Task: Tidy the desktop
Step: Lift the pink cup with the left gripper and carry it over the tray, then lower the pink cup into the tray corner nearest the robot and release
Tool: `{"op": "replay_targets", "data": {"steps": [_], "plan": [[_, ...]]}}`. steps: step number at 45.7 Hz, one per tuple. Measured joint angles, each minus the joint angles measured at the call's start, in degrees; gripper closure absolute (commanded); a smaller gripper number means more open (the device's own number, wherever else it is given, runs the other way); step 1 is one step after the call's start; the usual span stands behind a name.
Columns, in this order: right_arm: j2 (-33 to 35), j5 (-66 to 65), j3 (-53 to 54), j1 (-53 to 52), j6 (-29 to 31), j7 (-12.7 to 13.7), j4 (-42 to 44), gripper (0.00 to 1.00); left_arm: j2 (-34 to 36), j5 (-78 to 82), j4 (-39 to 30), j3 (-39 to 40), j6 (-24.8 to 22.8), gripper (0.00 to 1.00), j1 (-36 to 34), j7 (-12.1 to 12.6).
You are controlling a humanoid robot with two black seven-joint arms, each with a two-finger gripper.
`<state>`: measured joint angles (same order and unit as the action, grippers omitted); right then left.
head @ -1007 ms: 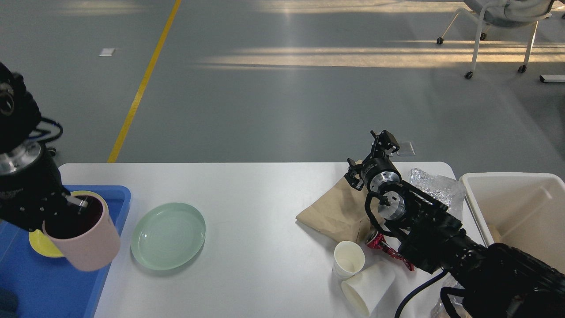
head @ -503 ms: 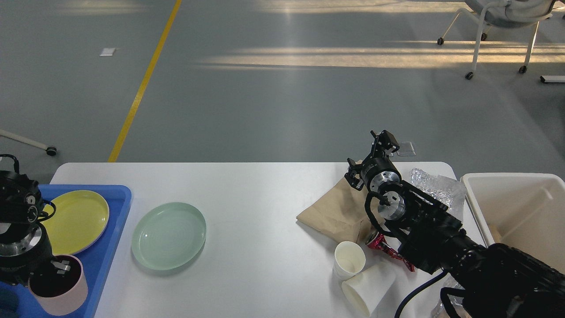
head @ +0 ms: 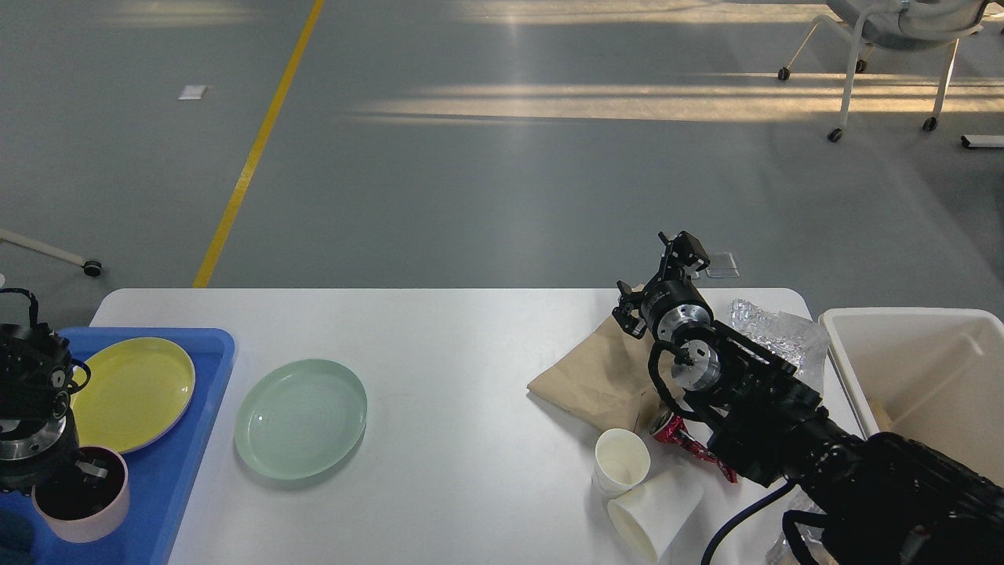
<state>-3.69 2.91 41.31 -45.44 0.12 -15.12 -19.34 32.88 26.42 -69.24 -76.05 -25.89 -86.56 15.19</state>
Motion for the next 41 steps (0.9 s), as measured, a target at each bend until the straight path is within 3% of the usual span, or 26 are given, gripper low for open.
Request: {"op": "replay_targets", "data": {"steps": [8, 18, 37, 41], "plan": [[0.0, 0.0, 0.0, 0.0, 0.0, 0.0, 0.0, 0.0, 0.1, 0.0, 0.1, 0.6, 2.4, 0.98, 3.2, 1.8], [0.0, 0.0, 0.0, 0.0, 0.0, 0.0, 0.0, 0.0, 0.2, -0.3, 0.2, 0.8, 2.4, 0.9, 3.6, 2.0], [0.0, 0.0, 0.0, 0.0, 0.0, 0.0, 0.0, 0.0, 0.6, -1.2, 0.1, 3.4, 1.6, 0.53, 3.6, 1.4], [0.0, 0.0, 0.0, 0.0, 0.0, 0.0, 0.0, 0.0, 0.8, -1.2, -0.1, 3.5, 1.6, 0.5, 3.4, 1.2]]}}
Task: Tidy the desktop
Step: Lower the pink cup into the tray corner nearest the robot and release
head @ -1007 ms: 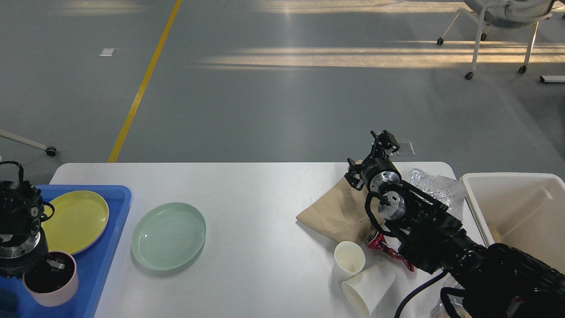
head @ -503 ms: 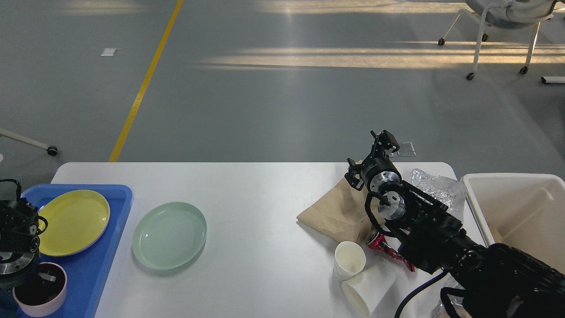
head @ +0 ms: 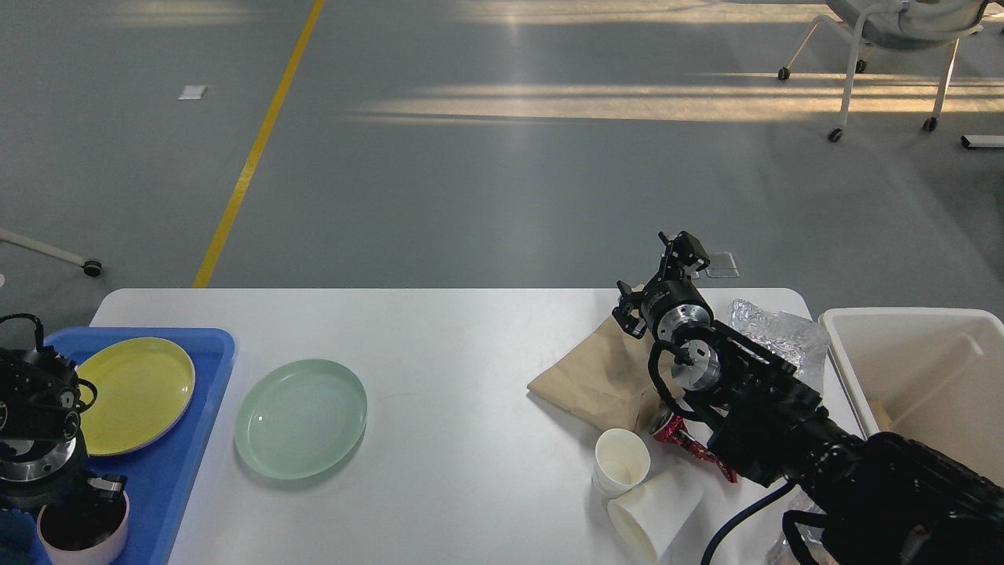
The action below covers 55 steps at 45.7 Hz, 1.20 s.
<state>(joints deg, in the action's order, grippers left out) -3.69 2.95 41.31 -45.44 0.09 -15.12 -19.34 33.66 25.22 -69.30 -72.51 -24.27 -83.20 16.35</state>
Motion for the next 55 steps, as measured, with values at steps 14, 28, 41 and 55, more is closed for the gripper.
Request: {"op": "replay_targets", "data": {"steps": [14, 28, 41, 55], "plan": [[0.0, 0.0, 0.0, 0.0, 0.0, 0.0, 0.0, 0.0, 1.2, -0.1, -0.6, 0.6, -1.7, 0.5, -0.7, 0.0], [0.0, 0.0, 0.0, 0.0, 0.0, 0.0, 0.0, 0.0, 4.2, -0.2, -0.6, 0.4, -12.9, 0.5, -6.2, -0.1], [0.0, 0.0, 0.0, 0.0, 0.0, 0.0, 0.0, 0.0, 7.4, -0.5, -0.8, 0.1, -22.7, 0.46, -13.3, -0.9], [0.0, 0.0, 0.0, 0.0, 0.0, 0.0, 0.0, 0.0, 8.6, -8.7, -0.9, -0.8, -30.7, 0.41, -28.8, -5.4]]}}
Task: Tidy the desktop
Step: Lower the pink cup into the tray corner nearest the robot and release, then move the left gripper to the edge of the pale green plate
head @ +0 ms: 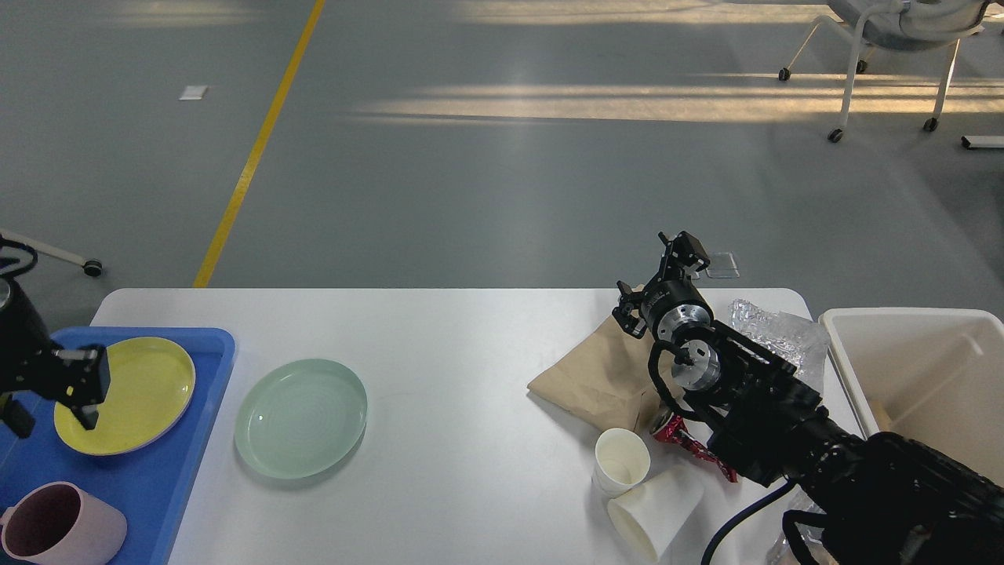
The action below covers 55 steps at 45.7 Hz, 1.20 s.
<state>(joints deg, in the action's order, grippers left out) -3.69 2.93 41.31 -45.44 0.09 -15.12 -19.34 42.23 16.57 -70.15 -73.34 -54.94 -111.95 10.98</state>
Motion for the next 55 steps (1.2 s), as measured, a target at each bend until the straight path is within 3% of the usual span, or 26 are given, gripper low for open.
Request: {"op": "replay_targets", "data": {"steps": [16, 25, 32, 42, 55], "plan": [[0.0, 0.0, 0.0, 0.0, 0.0, 0.0, 0.0, 0.0, -2.7, -4.9, 0.0, -2.3, -0.1, 0.4, -23.3, -7.2], [0.0, 0.0, 0.0, 0.0, 0.0, 0.0, 0.0, 0.0, -5.5, -4.9, 0.1, -2.3, -0.1, 0.39, -26.5, -8.4], [0.0, 0.0, 0.0, 0.0, 0.0, 0.0, 0.0, 0.0, -8.8, -4.9, 0.5, -1.6, -0.1, 0.39, -18.8, -8.5], [0.0, 0.0, 0.0, 0.0, 0.0, 0.0, 0.0, 0.0, -16.4, -5.5, 1.0, 0.5, 0.1, 0.4, -1.3, -8.2], [0.0, 0.0, 0.0, 0.0, 0.0, 0.0, 0.0, 0.0, -22.5, -6.0, 1.0, 4.0, 16.6, 0.42, 16.1, -7.7]]}}
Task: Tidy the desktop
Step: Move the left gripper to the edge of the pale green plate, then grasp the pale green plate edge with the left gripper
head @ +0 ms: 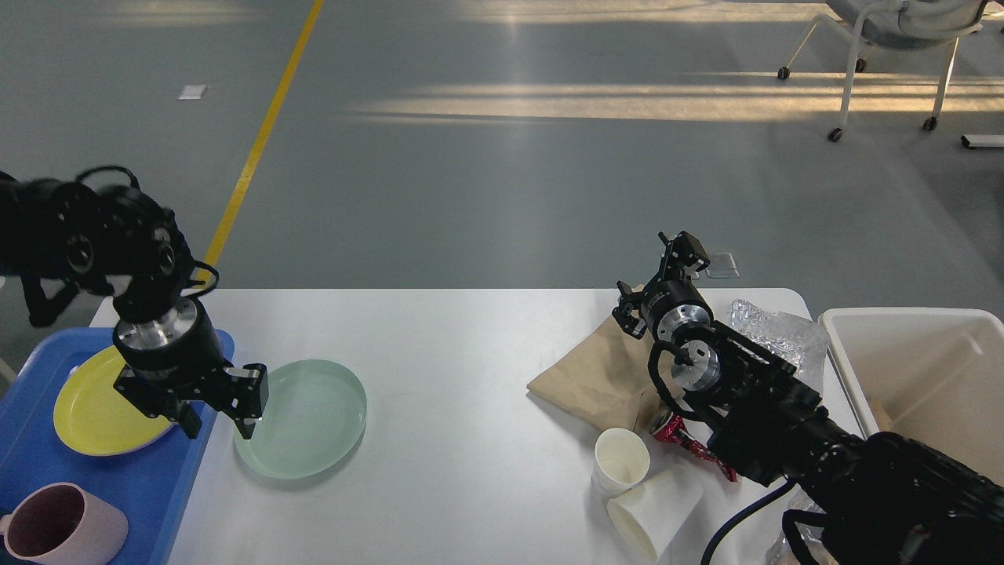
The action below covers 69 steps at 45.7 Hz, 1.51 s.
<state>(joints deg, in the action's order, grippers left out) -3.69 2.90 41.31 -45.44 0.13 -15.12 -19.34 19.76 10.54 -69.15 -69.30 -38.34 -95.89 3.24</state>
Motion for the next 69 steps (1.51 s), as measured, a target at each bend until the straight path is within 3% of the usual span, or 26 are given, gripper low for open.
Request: {"op": "replay_targets", "data": {"steps": [13, 17, 38, 51, 69], "plan": [[0.0, 0.0, 0.0, 0.0, 0.0, 0.0, 0.0, 0.0, -0.2, -4.8, 0.0, 1.6, 18.3, 0.41, 9.9, 0.0], [0.0, 0.0, 0.0, 0.0, 0.0, 0.0, 0.0, 0.0, -0.3, -7.5, 0.1, 1.6, 21.4, 0.41, 12.0, 0.0], [0.0, 0.0, 0.0, 0.0, 0.0, 0.0, 0.0, 0.0, -0.3, -22.4, 3.7, 1.6, 23.5, 0.41, 17.1, -0.1], [0.0, 0.0, 0.0, 0.0, 0.0, 0.0, 0.0, 0.0, -0.3, -27.3, 4.3, 1.6, 30.1, 0.44, 19.3, -0.2], [0.0, 0.0, 0.0, 0.0, 0.0, 0.0, 0.0, 0.0, -0.2, -27.4, 4.4, 2.5, 32.0, 0.65, 20.7, -0.4]]}}
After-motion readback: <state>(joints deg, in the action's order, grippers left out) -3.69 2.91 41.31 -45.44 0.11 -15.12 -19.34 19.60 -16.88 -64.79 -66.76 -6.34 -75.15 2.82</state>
